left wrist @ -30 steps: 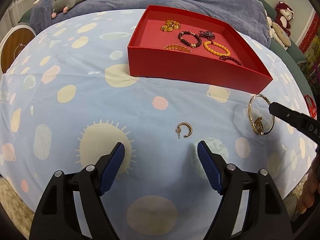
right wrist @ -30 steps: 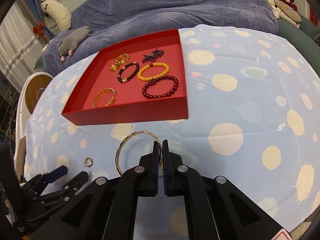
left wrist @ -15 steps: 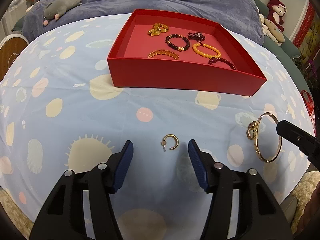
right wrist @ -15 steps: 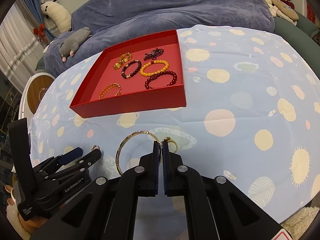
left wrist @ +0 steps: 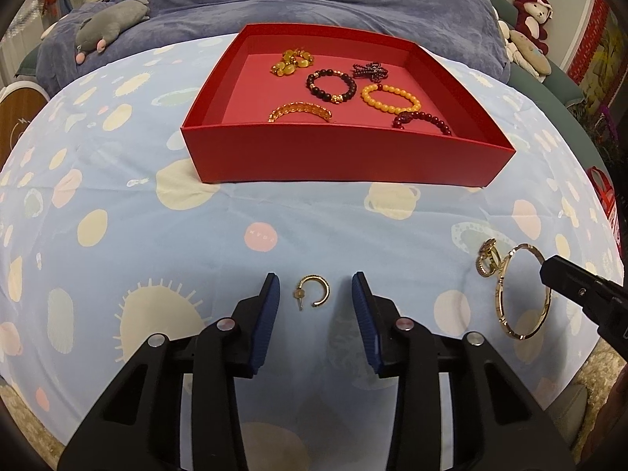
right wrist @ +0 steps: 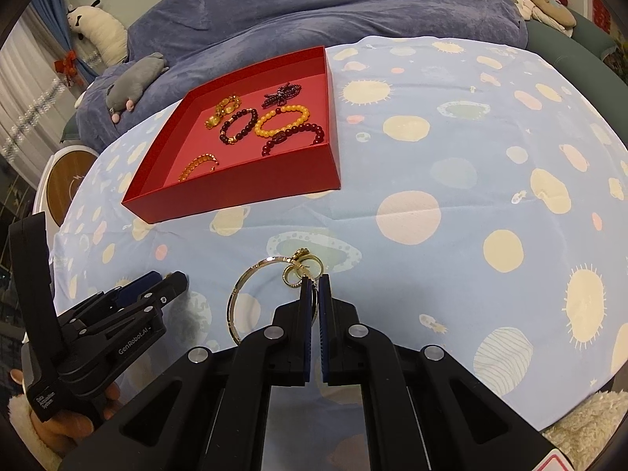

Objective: Organize jewelry
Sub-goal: 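Grasp the gold hoop earring with the left tool while the right tool lifts the bangle, then carry the earring and bangle into the red box and open both tools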

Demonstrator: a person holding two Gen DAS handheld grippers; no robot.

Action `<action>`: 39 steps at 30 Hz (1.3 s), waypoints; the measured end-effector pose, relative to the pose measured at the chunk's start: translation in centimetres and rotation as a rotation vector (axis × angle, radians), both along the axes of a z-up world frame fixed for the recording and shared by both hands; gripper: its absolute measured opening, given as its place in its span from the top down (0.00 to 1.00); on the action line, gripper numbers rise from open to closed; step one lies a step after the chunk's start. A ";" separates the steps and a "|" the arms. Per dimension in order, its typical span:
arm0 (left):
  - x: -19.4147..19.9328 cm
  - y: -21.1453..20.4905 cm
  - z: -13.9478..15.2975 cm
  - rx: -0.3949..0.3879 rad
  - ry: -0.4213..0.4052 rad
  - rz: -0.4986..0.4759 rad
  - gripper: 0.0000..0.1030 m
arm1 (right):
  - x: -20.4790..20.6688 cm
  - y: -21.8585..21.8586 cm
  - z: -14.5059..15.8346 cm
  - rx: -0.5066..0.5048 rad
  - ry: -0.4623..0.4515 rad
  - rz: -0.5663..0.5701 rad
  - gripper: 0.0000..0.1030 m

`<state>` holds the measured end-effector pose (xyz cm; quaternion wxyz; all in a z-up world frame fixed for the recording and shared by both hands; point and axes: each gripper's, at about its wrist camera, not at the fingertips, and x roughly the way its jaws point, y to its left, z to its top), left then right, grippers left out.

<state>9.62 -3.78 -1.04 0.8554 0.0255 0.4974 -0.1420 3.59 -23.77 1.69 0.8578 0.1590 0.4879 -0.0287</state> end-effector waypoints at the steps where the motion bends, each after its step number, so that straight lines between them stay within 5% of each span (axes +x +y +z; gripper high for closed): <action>1: 0.0 0.0 0.0 0.001 -0.001 0.000 0.67 | -0.1 -0.1 0.0 0.003 0.001 -0.003 0.96; 9: -0.1 0.4 0.0 -0.008 0.002 0.005 0.82 | -0.2 0.1 -0.1 0.009 0.001 0.004 0.96; 27: -0.5 1.2 0.3 -0.037 0.003 0.014 0.83 | -0.6 -0.2 -0.1 0.012 0.004 -0.013 0.96; 39: -1.0 2.3 3.6 -0.083 -0.023 0.017 0.83 | -0.3 0.7 1.7 0.033 -0.032 0.018 0.96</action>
